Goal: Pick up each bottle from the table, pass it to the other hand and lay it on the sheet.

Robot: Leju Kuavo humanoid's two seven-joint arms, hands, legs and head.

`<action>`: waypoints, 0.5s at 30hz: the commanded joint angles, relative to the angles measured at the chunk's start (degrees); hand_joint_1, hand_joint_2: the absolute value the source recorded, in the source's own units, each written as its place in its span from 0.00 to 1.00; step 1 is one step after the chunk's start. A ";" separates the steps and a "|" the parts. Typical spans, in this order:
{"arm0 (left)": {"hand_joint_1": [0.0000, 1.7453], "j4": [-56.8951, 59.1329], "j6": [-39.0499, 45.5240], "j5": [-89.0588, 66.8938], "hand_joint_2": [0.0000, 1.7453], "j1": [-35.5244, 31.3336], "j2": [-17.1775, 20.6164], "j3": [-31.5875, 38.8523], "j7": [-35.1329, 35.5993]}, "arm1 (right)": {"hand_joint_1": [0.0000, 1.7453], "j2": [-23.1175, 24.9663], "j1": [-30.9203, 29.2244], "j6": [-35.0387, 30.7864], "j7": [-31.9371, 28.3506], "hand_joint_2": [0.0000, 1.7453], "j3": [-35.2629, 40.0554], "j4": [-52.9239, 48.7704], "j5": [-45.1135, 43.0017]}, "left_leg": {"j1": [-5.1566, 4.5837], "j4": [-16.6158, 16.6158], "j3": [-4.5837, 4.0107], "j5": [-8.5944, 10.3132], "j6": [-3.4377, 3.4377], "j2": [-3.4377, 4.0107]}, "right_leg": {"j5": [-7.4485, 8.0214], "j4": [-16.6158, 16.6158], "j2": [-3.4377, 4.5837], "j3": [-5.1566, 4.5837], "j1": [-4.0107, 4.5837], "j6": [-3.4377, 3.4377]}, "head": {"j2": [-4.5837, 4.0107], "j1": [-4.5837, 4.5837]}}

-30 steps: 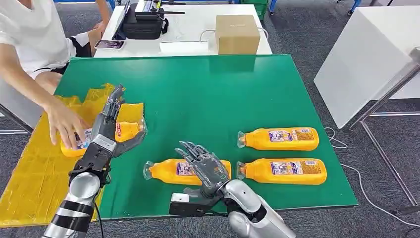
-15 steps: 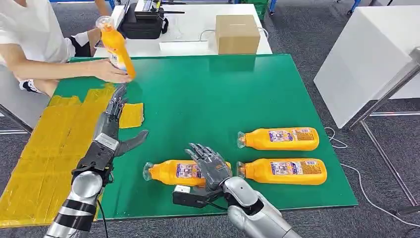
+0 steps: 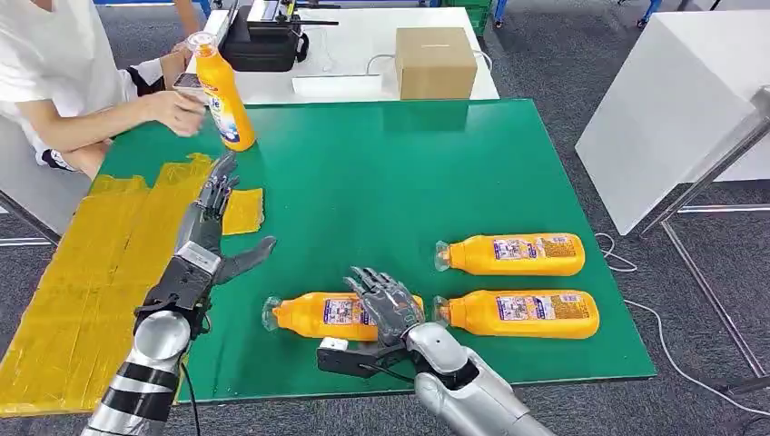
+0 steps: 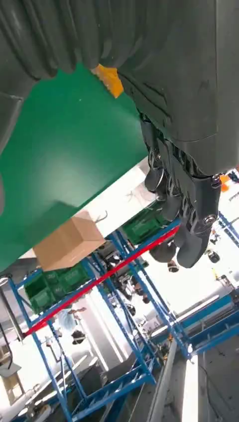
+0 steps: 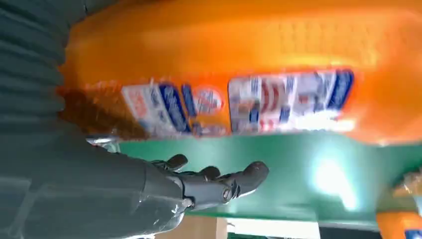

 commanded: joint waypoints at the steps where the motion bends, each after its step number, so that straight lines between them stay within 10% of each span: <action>1: 0.00 4.35 -0.69 1.01 1.00 -4.52 -0.95 -3.75 0.58 | 0.00 3.96 -7.63 3.44 0.62 1.00 1.94 21.52 1.49 | 0.03 -0.06 0.18 0.00 -0.06 -0.02 | -0.01 -0.07 -0.10 0.20 0.04 -0.03 | 0.00 0.02; 3: 0.00 5.38 -0.54 1.76 1.00 -5.08 -1.04 -4.03 0.46 | 0.10 3.98 -9.01 6.02 -0.06 1.00 4.90 24.86 3.33 | 0.03 -0.10 0.30 0.02 -0.09 -0.03 | 0.00 -0.12 -0.15 0.31 0.04 -0.04 | 0.00 0.00; 5: 0.00 5.91 -0.45 1.95 1.00 -5.28 -1.03 -4.18 0.34 | 0.70 4.19 -9.43 5.69 -0.38 1.00 5.32 26.23 3.63 | 0.05 -0.07 0.34 0.01 -0.06 0.00 | 0.01 -0.11 -0.11 0.34 0.05 -0.04 | 0.00 0.00; 6: 0.00 5.91 -0.45 1.95 1.00 -5.28 -1.03 -4.18 0.34 | 0.81 4.19 -9.43 5.69 -0.38 1.00 5.32 26.23 3.63 | 0.03 -0.14 0.45 0.05 -0.10 0.00 | 0.02 -0.16 -0.16 0.43 0.03 -0.06 | 0.00 0.00; 15: 0.00 6.69 -0.26 2.39 1.00 -5.19 -0.96 -4.71 0.03 | 1.00 4.01 -9.61 4.74 -0.61 1.00 4.59 25.94 2.92 | 0.03 -0.10 0.67 0.11 -0.17 0.11 | 0.18 -0.17 -0.10 0.51 0.07 -0.25 | 0.00 -0.02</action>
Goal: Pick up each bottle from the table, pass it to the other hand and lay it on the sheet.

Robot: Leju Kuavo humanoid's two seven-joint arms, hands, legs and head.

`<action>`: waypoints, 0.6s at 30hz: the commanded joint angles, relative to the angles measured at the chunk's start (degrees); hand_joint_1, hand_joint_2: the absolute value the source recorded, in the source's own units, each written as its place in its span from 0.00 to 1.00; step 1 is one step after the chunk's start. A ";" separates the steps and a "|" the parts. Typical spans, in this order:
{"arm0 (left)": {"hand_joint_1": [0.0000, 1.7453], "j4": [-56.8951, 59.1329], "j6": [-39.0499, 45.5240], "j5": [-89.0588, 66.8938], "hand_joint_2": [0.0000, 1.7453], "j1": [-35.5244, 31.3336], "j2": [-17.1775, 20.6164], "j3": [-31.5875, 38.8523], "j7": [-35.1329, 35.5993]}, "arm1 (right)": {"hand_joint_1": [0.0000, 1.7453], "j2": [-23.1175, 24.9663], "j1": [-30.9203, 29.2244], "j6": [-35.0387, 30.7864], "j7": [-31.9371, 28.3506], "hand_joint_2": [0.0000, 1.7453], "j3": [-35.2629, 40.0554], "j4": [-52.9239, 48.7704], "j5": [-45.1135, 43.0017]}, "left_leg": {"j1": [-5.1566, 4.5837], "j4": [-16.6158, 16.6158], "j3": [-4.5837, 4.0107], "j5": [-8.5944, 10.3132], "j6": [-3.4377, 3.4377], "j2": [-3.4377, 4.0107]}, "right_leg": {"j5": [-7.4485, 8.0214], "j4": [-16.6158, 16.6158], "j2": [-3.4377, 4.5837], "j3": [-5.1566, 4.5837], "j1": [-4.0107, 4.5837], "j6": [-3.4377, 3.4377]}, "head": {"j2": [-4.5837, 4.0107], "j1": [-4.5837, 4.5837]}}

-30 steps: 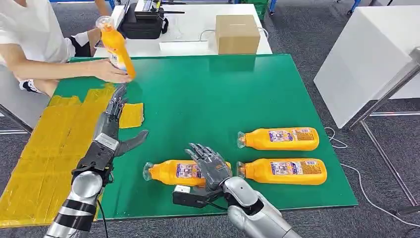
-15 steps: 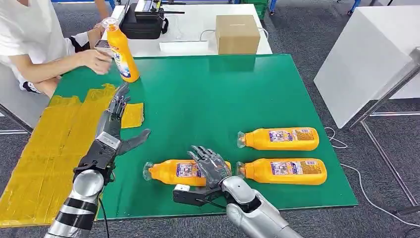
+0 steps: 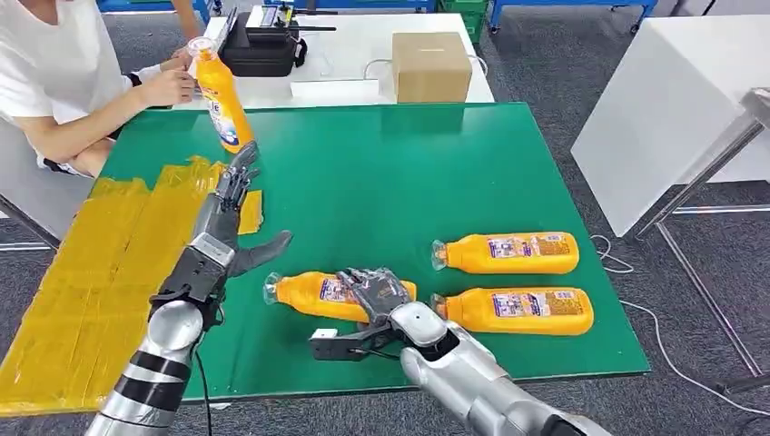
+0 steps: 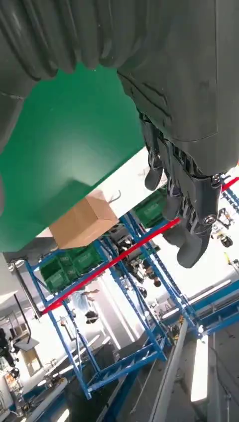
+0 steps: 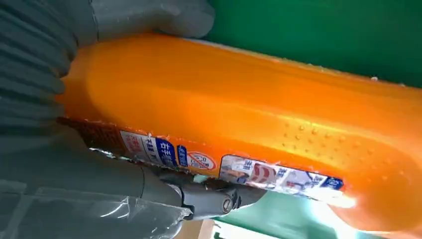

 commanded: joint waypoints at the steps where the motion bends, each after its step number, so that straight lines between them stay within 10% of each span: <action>1: 0.00 4.90 0.27 0.55 1.00 -2.45 0.04 -1.77 -0.24 | 1.00 -0.70 0.34 -0.52 -0.18 1.00 1.24 7.76 -1.01 | 0.04 -0.11 0.03 0.12 -0.09 -0.23 | 0.06 -0.14 -0.29 0.12 0.04 -0.06 | 0.00 -0.02; 13: 0.00 4.15 0.51 0.83 1.00 -1.65 0.39 -1.85 -0.25 | 1.00 -1.39 1.77 -2.92 -0.23 1.00 -1.72 4.51 -3.56 | 0.03 -0.10 0.02 0.18 -0.06 -0.22 | 0.09 -0.12 -0.28 0.14 0.03 -0.13 | 0.00 0.00; 18: 0.00 1.60 0.68 1.01 1.00 0.30 0.63 -1.28 -0.07 | 1.00 -1.61 6.37 -13.43 -0.85 1.00 -9.81 -5.21 -7.89 | 0.02 -0.06 0.01 0.14 -0.04 -0.16 | 0.07 -0.07 -0.19 0.11 0.02 -0.13 | 0.00 0.00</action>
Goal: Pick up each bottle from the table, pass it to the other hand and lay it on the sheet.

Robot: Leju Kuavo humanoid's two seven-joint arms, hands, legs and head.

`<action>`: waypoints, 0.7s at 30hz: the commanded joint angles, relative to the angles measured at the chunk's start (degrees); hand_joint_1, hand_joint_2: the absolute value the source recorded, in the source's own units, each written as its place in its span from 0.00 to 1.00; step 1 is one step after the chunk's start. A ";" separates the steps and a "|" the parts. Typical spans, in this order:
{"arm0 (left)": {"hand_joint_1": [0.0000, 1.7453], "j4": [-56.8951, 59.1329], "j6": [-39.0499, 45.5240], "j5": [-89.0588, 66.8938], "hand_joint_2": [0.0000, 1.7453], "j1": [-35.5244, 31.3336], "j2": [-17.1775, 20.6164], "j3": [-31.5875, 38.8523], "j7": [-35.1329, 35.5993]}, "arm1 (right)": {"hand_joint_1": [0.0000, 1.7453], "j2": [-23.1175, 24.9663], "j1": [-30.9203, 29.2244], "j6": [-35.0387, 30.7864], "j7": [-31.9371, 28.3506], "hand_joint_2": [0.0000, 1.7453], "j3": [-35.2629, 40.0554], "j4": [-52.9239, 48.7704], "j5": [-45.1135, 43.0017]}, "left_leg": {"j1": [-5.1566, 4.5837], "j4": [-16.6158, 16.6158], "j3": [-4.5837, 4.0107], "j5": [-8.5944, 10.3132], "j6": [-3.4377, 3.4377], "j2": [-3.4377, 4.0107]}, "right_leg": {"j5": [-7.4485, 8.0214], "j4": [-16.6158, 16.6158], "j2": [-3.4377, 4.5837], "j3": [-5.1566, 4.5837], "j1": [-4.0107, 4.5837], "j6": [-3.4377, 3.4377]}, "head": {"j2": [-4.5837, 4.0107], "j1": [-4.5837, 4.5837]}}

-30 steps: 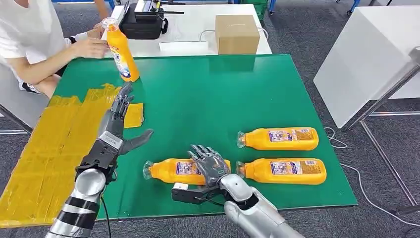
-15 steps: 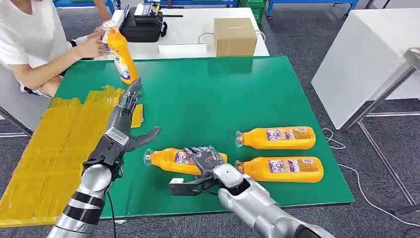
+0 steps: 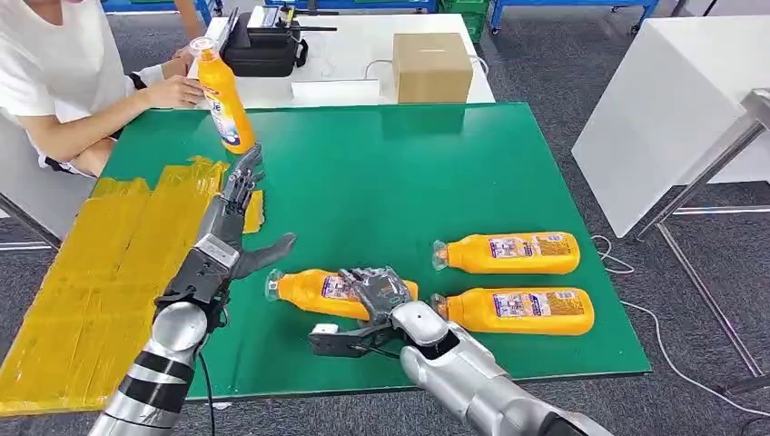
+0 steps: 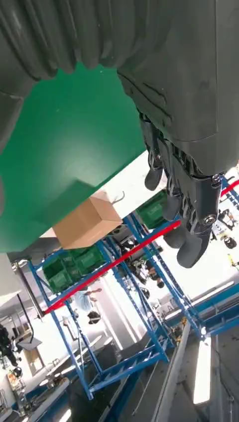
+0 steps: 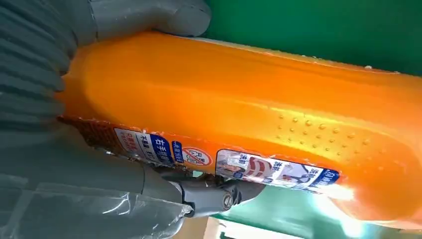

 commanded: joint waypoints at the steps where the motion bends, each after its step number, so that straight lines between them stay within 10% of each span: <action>1: 0.00 0.02 0.12 0.51 1.00 0.93 0.76 -0.30 0.39 | 1.00 -2.04 8.06 -12.17 -1.17 1.00 -10.90 -10.25 -4.96 | 0.04 -0.12 0.01 0.04 -0.07 -0.19 | -0.01 -0.13 -0.26 0.10 0.04 -0.02 | 0.00 0.00; 11: 0.00 -2.99 -0.51 1.85 1.00 5.08 1.03 0.26 3.16 | 1.00 -0.19 23.26 -31.42 -16.02 1.00 -27.85 -37.34 -15.30 | -0.01 -0.03 -0.46 -0.07 -0.06 -0.22 | -0.13 0.04 -0.23 -0.32 -0.01 -0.01 | 0.00 0.00; 21: 0.00 5.23 -10.27 12.11 1.00 0.44 1.95 -1.68 12.65 | 1.00 1.99 26.21 -37.35 -25.51 1.00 -31.70 -42.45 -22.16 | 0.01 -0.01 -0.74 -0.04 -0.09 -0.28 | -0.06 0.01 -0.20 -0.59 0.00 -0.01 | 0.00 0.00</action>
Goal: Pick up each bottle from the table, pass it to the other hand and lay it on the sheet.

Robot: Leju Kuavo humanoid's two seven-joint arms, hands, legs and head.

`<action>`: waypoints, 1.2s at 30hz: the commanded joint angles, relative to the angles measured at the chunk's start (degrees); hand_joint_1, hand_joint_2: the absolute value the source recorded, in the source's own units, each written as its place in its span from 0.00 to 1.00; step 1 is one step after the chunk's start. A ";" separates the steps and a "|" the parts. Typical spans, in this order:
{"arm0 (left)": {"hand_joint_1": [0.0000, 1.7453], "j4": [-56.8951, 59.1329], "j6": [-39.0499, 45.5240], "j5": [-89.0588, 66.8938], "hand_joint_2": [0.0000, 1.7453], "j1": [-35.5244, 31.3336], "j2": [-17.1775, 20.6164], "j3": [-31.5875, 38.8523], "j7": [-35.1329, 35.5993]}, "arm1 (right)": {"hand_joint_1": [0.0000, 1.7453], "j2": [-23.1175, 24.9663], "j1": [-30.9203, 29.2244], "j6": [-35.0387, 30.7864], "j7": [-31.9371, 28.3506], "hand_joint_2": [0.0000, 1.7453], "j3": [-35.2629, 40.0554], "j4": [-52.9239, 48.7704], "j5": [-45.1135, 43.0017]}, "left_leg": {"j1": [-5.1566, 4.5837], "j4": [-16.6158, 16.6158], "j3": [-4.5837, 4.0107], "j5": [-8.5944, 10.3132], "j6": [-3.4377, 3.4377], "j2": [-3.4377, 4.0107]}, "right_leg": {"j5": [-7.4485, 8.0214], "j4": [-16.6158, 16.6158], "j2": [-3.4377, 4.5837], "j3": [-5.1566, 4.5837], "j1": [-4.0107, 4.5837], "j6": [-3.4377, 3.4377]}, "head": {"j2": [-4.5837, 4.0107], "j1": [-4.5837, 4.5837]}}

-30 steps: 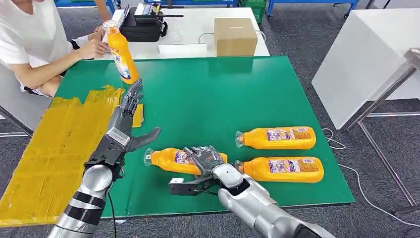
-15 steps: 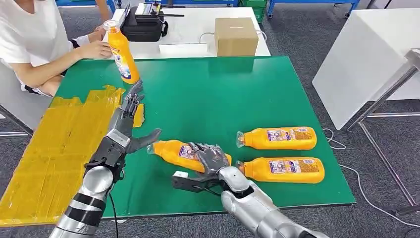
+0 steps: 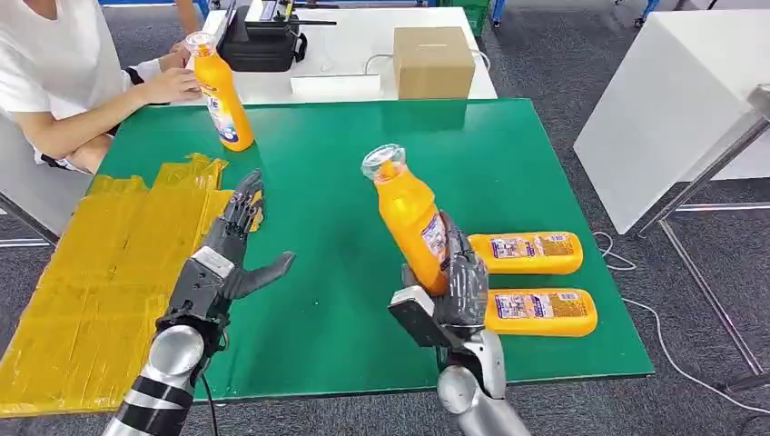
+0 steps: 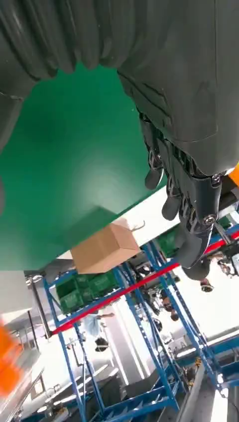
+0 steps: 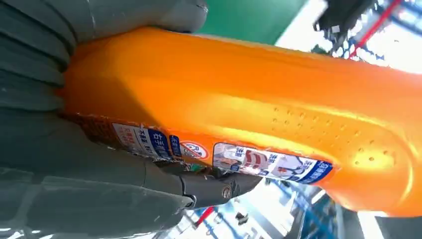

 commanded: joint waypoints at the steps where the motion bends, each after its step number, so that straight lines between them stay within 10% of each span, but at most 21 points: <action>1: 0.00 9.79 -9.95 8.39 1.00 -5.72 1.88 -2.30 7.68 | 1.00 2.10 2.83 -3.63 -7.15 1.00 -5.81 -7.18 -5.09 | -0.01 -0.04 0.10 0.00 -0.09 -0.13 | -0.07 0.01 -0.21 0.11 0.00 -0.04 | 0.00 0.00; 36: 0.00 11.78 -18.29 21.30 1.00 -7.98 3.99 -9.38 7.10 | 1.00 0.22 -7.95 9.11 -4.17 1.00 13.63 8.68 -0.21 | 0.04 -0.06 0.17 -0.06 -0.08 0.24 | -0.01 -0.04 0.11 0.14 0.05 -0.03 | 0.00 0.00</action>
